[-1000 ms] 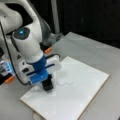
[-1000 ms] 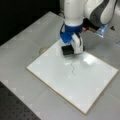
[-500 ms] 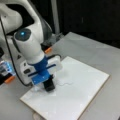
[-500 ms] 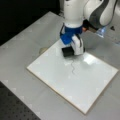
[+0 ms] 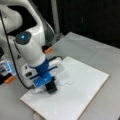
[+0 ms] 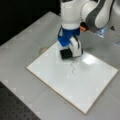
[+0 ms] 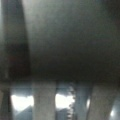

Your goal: Erasing curve lines

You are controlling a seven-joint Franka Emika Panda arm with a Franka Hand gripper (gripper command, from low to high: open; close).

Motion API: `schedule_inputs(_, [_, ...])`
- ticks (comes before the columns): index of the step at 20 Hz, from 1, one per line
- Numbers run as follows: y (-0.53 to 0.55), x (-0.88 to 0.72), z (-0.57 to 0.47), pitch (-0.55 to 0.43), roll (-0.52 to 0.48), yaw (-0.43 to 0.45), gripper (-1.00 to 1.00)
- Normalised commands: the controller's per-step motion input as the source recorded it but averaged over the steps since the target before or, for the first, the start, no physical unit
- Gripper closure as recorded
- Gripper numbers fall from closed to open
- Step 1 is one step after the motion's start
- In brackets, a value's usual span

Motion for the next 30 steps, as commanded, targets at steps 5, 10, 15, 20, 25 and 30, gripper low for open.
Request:
schedule_inputs(5, [0.0, -0.04, -0.18, -0.06, 0.113, -0.07, 1.0])
schedule_inputs(10, [0.11, -0.14, -0.25, -0.076, 0.084, -0.071, 1.0])
schedule_inputs(15, [0.16, -0.2, -0.33, -0.109, 0.081, -0.045, 1.0])
schedule_inputs(20, [0.24, -0.11, -0.44, -0.136, 0.096, -0.047, 1.0])
schedule_inputs(25, [0.24, 0.09, -0.53, -0.135, 0.09, -0.052, 1.0])
schedule_inputs(30, [0.1, 0.17, -0.57, -0.092, 0.099, -0.042, 1.0])
